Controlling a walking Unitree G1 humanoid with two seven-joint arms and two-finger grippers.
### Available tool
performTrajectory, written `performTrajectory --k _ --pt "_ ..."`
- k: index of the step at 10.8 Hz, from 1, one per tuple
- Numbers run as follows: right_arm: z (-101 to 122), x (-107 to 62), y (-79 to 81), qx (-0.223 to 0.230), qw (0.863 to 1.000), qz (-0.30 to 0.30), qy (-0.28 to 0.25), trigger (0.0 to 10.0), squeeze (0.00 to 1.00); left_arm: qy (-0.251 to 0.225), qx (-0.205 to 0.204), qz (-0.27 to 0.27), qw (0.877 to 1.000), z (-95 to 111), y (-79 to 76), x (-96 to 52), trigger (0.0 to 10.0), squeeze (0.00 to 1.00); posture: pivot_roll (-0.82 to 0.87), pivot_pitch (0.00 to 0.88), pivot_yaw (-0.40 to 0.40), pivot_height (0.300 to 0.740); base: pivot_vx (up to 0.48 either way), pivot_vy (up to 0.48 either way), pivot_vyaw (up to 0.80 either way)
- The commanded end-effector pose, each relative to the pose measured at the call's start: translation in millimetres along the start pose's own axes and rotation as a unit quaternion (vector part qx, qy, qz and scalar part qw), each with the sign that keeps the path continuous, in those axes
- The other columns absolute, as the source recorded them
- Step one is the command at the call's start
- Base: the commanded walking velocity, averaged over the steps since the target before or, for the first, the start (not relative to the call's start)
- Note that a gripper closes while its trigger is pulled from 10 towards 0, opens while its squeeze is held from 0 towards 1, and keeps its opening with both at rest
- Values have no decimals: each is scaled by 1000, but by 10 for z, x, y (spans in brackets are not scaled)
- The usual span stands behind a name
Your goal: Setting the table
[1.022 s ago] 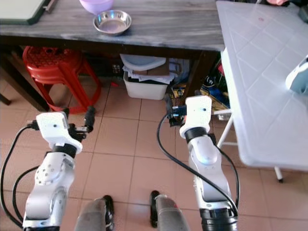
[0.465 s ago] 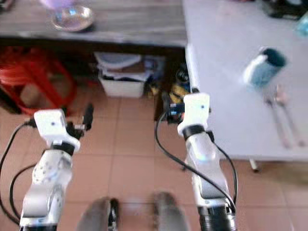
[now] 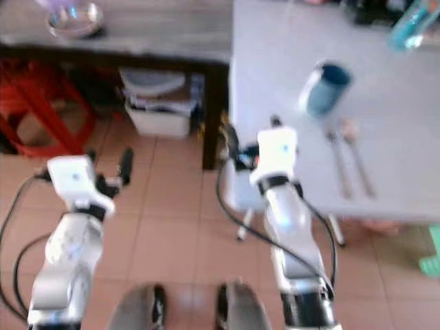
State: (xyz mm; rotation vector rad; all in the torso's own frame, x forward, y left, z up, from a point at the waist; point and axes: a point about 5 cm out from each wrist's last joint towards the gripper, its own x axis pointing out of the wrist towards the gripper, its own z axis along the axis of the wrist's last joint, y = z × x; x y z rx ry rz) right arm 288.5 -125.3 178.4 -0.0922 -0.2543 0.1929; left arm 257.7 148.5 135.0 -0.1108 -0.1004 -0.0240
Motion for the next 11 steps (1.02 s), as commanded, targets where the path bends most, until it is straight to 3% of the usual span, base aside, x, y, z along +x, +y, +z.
performTrajectory --k 1,2,4,5,7,8,9,11 --pt "-116 -31 -102 5 999 -20 32 10000 0 6 -4 -11 1000 -27 -52 -7 10000 0 -26 215 -17 740 0 -356 0" --pt "-111 -25 -97 16 999 -15 28 10000 0 6 -3 -12 1000 -24 -47 0 10000 0 -25 217 -13 740 0 -345 0" --pt "-173 -25 -101 -3 998 -37 43 10000 0 8 0 -15 1000 -26 -50 -11 10000 0 -23 223 -8 740 0 -353 0" --pt "-232 -52 -96 62 994 -61 64 10000 0 9 0 -16 1000 -31 -63 -18 10000 0 -23 224 -6 740 0 0 0" --pt "-223 -29 -155 37 995 -71 63 10000 0 8 -12 -5 1000 -31 -34 -5 10000 0 -23 233 -7 740 0 0 0" --pt "-215 -16 -165 51 994 -69 64 10000 0 8 -9 -4 1000 -28 -27 3 10000 0 -23 233 -7 740 0 0 0" --pt "-156 36 -232 22 996 -76 52 10000 0 6 6 -5 1000 -16 -23 11 10000 0 -20 241 -7 740 0 0 0" --pt "-152 160 -319 10 995 -75 64 10000 0 9 6 -8 1000 -9 -23 1 10000 0 -12 258 1 740 0 0 0"
